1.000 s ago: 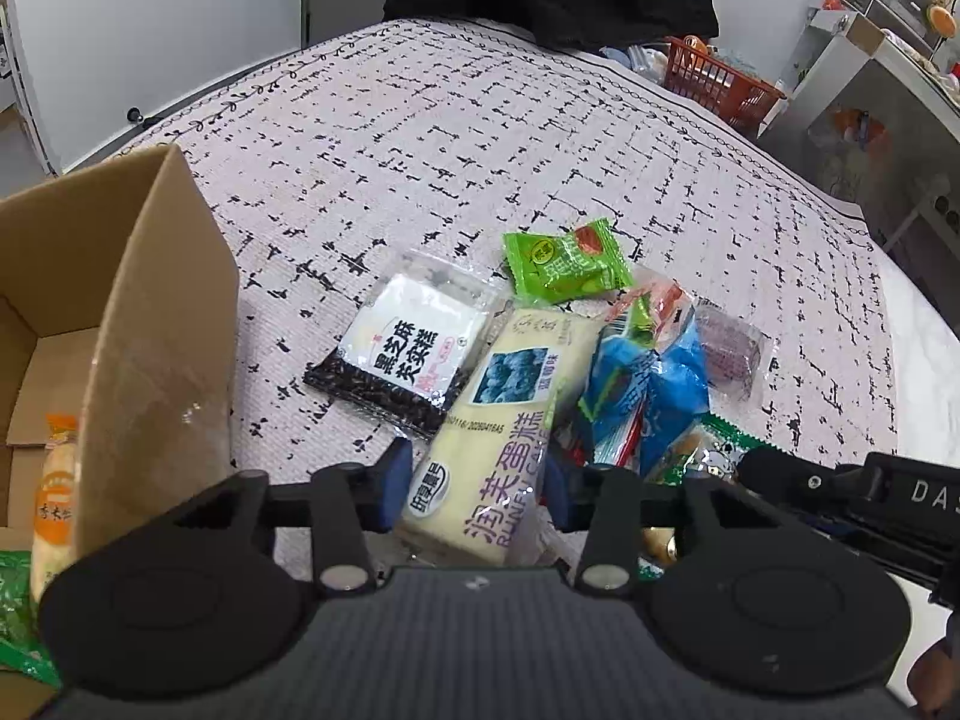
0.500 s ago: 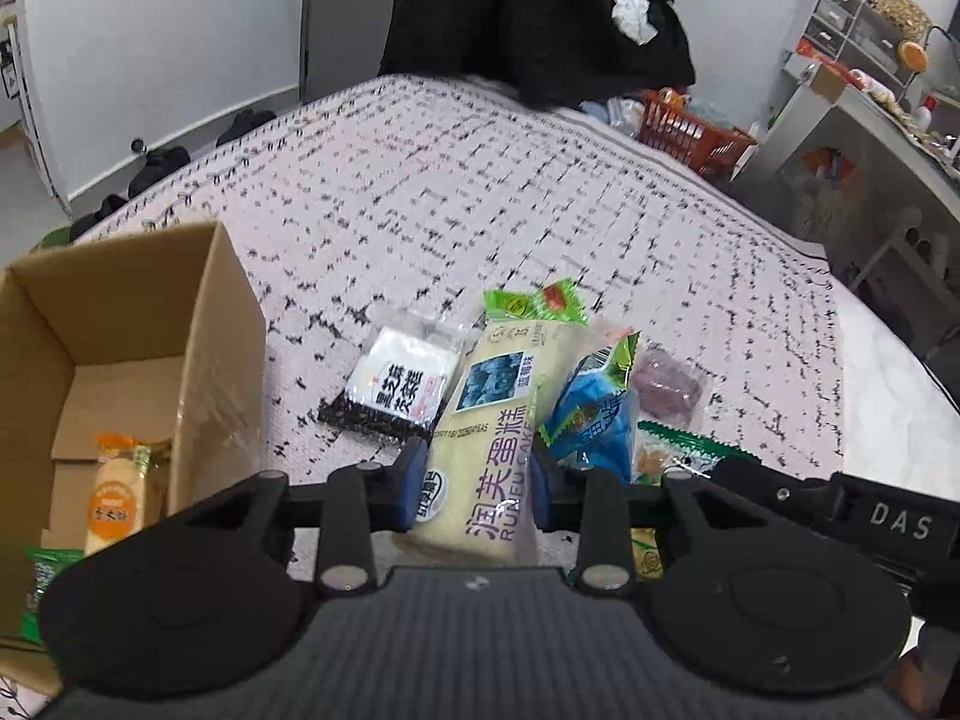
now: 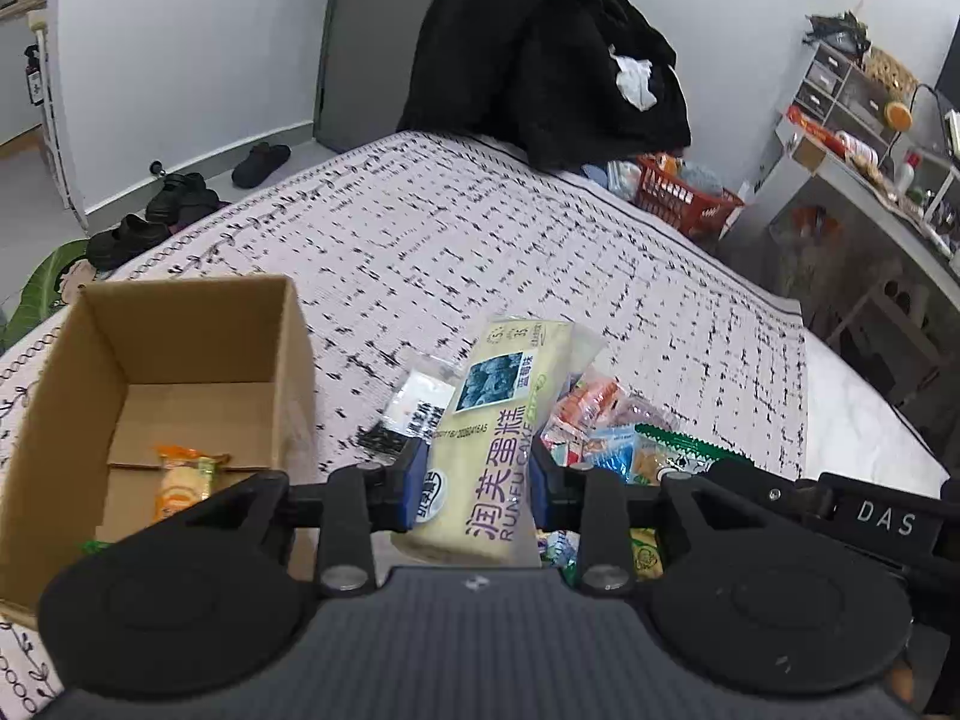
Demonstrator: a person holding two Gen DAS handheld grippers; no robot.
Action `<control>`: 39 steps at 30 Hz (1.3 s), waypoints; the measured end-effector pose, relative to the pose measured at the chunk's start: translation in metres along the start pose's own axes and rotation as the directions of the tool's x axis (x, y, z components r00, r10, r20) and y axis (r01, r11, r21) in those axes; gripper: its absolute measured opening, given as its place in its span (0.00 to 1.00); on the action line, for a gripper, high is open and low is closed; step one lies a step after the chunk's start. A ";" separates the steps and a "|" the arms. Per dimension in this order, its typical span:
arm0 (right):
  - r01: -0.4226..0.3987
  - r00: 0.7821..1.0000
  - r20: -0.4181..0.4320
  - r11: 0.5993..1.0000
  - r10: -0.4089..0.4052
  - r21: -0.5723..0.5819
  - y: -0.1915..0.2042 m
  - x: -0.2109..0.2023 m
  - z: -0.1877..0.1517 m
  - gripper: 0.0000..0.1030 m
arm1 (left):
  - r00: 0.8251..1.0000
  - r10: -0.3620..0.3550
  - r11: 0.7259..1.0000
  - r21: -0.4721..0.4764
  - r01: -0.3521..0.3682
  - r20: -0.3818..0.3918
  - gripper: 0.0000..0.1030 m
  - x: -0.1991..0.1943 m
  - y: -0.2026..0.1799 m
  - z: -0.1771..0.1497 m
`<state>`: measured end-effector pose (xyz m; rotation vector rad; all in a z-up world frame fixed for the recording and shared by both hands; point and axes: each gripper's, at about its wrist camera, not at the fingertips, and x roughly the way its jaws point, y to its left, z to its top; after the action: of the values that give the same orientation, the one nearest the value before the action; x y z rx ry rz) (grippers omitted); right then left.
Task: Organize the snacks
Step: 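Carry both snacks over the box and release them inside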
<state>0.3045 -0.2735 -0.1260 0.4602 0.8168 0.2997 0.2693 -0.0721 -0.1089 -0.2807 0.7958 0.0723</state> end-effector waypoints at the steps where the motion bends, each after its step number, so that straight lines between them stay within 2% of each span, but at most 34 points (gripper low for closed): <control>1: -0.002 1.000 0.002 1.000 0.002 -0.004 0.003 -0.001 0.000 0.11 | 1.000 0.002 1.000 -0.003 -0.002 0.007 0.32 -0.004 0.002 0.001; 12: -0.040 0.999 0.030 0.998 0.042 -0.054 0.043 -0.012 -0.003 0.10 | 0.997 0.040 0.997 -0.069 -0.036 0.069 0.32 -0.038 0.035 0.008; 23: -0.056 0.998 0.022 0.992 0.059 -0.110 0.088 -0.007 -0.012 0.10 | 0.991 0.054 0.987 -0.155 -0.036 0.118 0.32 -0.050 0.070 0.015; 39: -0.057 0.998 -0.006 0.981 0.057 -0.184 0.145 0.020 -0.020 0.10 | 0.993 0.071 0.956 -0.292 -0.040 0.095 0.32 -0.046 0.129 0.015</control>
<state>0.2911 -0.1346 -0.0780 0.3098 0.7694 0.4246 0.2255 0.0577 -0.0942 -0.5280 0.6880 0.2564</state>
